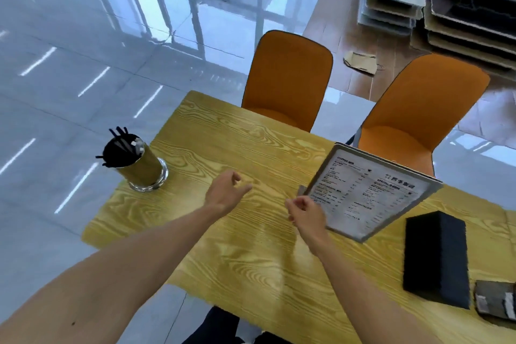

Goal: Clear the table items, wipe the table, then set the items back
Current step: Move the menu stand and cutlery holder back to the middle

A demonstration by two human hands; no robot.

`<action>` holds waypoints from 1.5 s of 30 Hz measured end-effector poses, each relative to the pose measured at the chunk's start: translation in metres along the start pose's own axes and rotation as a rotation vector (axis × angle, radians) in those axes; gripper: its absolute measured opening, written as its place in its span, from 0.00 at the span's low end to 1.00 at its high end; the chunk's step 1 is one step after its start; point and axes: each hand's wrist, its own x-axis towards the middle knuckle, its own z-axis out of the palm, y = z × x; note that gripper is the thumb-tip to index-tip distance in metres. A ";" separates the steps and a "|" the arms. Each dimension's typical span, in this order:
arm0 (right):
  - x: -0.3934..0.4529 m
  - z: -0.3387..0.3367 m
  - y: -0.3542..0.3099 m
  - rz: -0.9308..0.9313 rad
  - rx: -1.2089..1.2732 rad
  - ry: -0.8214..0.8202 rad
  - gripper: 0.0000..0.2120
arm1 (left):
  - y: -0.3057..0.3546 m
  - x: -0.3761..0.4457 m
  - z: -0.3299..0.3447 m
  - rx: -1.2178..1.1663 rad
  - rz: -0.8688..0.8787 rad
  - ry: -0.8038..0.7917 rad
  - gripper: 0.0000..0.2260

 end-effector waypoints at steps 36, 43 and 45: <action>0.034 0.239 -0.204 -0.435 -0.074 -0.644 0.32 | -0.147 0.027 -0.168 -0.600 -0.137 0.367 0.36; 0.040 0.156 -0.158 -0.397 0.016 -0.377 0.32 | -0.088 0.042 -0.118 -0.523 -0.012 0.169 0.36; 0.037 0.130 -0.143 -0.380 0.039 -0.309 0.30 | -0.067 0.041 -0.100 -0.511 0.016 0.099 0.36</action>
